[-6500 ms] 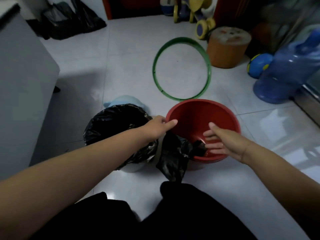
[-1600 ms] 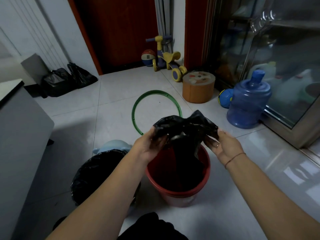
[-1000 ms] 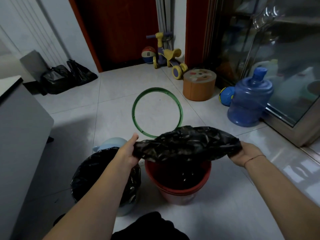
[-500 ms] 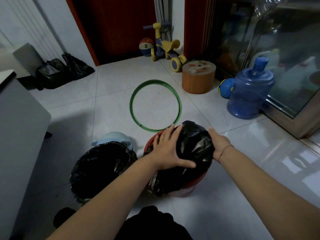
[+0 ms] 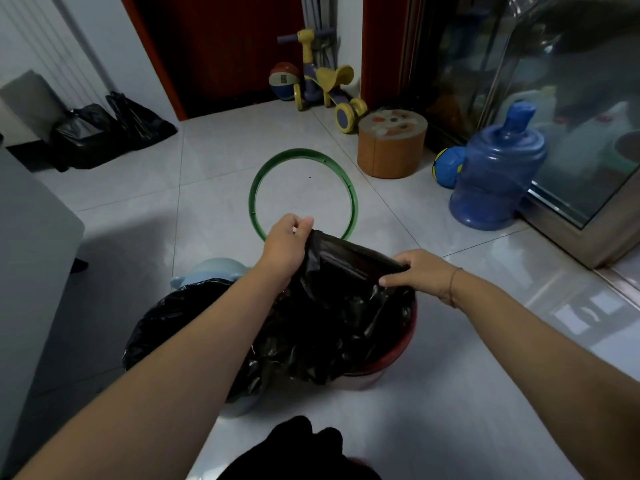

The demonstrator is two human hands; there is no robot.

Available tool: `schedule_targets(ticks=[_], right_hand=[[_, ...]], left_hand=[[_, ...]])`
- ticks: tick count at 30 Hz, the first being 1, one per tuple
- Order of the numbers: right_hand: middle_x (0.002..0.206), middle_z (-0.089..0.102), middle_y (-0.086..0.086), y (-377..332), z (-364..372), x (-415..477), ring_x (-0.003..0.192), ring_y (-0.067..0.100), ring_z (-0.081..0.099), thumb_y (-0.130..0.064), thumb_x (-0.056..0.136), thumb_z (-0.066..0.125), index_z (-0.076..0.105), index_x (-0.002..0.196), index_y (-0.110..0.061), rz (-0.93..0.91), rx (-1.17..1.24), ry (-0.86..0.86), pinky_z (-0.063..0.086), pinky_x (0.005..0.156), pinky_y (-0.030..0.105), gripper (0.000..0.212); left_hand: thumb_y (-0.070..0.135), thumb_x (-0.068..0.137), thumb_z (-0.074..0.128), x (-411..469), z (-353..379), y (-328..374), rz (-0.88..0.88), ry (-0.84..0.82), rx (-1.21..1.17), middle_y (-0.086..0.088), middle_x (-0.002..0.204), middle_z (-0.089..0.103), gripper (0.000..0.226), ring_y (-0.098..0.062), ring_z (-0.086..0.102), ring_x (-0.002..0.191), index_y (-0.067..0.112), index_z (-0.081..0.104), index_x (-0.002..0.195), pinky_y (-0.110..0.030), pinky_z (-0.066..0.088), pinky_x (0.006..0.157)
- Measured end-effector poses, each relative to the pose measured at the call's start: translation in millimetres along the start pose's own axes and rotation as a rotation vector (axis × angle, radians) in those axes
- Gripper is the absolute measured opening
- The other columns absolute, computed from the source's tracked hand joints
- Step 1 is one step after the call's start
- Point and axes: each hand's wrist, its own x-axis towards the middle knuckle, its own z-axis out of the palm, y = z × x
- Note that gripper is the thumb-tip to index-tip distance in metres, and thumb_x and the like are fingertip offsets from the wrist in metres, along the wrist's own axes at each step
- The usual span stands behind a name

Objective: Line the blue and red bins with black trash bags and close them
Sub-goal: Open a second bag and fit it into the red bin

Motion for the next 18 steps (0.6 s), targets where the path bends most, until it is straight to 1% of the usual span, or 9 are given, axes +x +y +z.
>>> schedule_targets(ticks=[3, 6, 8, 10, 12, 14, 16, 17, 18], right_hand=[[0.088, 0.069, 0.016, 13.2, -9.3, 4.2, 0.076, 0.021, 0.064, -0.022, 0.078, 0.073, 0.069, 0.097, 0.003, 0.086, 0.266, 0.148, 0.054, 0.077, 0.030, 0.032], [0.090, 0.065, 0.019, 21.9, -13.7, 5.1, 0.082, 0.026, 0.061, -0.026, 0.082, 0.069, 0.067, 0.086, -0.001, 0.185, 0.528, 0.395, 0.053, 0.085, 0.038, 0.026], [0.081, 0.058, 0.015, 21.7, -14.8, 2.9, 0.077, 0.025, 0.054, -0.031, 0.086, 0.061, 0.062, 0.078, -0.003, 0.203, 0.477, 0.680, 0.049, 0.077, 0.036, 0.029], [0.075, 0.052, 0.006, 15.6, -8.5, -8.2, 0.077, 0.024, 0.050, -0.048, 0.086, 0.054, 0.058, 0.084, -0.005, 0.143, 0.369, 0.833, 0.043, 0.072, 0.034, 0.043], [0.088, 0.052, 0.000, 8.8, 11.6, -24.5, 0.086, 0.019, 0.051, -0.074, 0.072, 0.046, 0.052, 0.100, -0.015, 0.089, 0.376, 0.738, 0.041, 0.077, 0.033, 0.066], [0.121, 0.046, 0.001, 7.5, 35.9, -37.7, 0.107, 0.018, 0.049, -0.087, 0.054, 0.046, 0.041, 0.127, -0.019, 0.096, 0.182, 0.617, 0.041, 0.089, 0.035, 0.100], [0.143, 0.033, 0.006, 12.2, 50.0, -36.5, 0.127, 0.025, 0.041, -0.079, 0.054, 0.061, 0.021, 0.144, -0.022, 0.130, -0.009, 0.558, 0.038, 0.103, 0.042, 0.114], [0.144, 0.036, 0.009, 14.1, 52.0, -32.8, 0.129, 0.028, 0.042, -0.069, 0.059, 0.069, 0.020, 0.145, -0.019, 0.160, -0.035, 0.541, 0.039, 0.104, 0.042, 0.111], [0.138, 0.046, 0.012, 16.4, 51.4, -27.3, 0.123, 0.030, 0.048, -0.056, 0.065, 0.074, 0.029, 0.142, -0.012, 0.186, -0.023, 0.533, 0.042, 0.101, 0.041, 0.099]], left_hand=[[0.037, 0.096, 0.048, 8.1, -3.3, -5.9, -0.133, -0.053, -0.024, -0.005, 0.075, 0.057, 0.034, -0.023, 0.054, 0.074, 0.010, 0.056, 0.079, -0.030, 0.040, 0.065], [0.050, 0.093, 0.048, 7.0, -11.7, -14.7, -0.467, -0.101, -0.090, -0.002, 0.076, 0.057, 0.043, -0.016, 0.055, 0.064, 0.009, 0.059, 0.093, -0.027, 0.039, 0.054], [0.056, 0.089, 0.050, 5.1, -14.9, -22.4, -0.622, -0.119, -0.251, -0.004, 0.085, 0.064, 0.048, -0.015, 0.058, 0.066, 0.010, 0.062, 0.095, -0.026, 0.039, 0.051], [0.063, 0.085, 0.050, 3.9, -14.4, -29.7, -0.661, -0.198, -0.401, -0.008, 0.108, 0.066, 0.062, -0.021, 0.064, 0.082, 0.008, 0.063, 0.111, -0.029, 0.045, 0.058], [0.071, 0.070, 0.058, -1.1, -12.1, -32.5, -0.665, -0.282, -0.452, -0.010, 0.120, 0.065, 0.085, -0.029, 0.064, 0.102, 0.005, 0.059, 0.124, -0.035, 0.052, 0.074], [0.072, 0.051, 0.069, -6.8, -10.5, -32.1, -0.631, -0.324, -0.395, -0.012, 0.120, 0.066, 0.096, -0.030, 0.063, 0.109, 0.008, 0.061, 0.122, -0.040, 0.050, 0.093], [0.064, 0.046, 0.079, -11.5, -9.4, -33.1, -0.553, -0.377, -0.256, -0.013, 0.118, 0.067, 0.089, -0.026, 0.066, 0.104, 0.010, 0.065, 0.115, -0.036, 0.052, 0.092], [0.057, 0.048, 0.083, -13.9, -9.8, -32.8, -0.527, -0.407, -0.158, -0.013, 0.113, 0.070, 0.078, -0.022, 0.070, 0.095, 0.009, 0.067, 0.107, -0.031, 0.055, 0.083], [0.048, 0.052, 0.086, -15.1, -10.4, -34.2, -0.513, -0.425, -0.040, -0.014, 0.107, 0.071, 0.067, -0.021, 0.071, 0.086, 0.006, 0.067, 0.101, -0.029, 0.057, 0.076]])
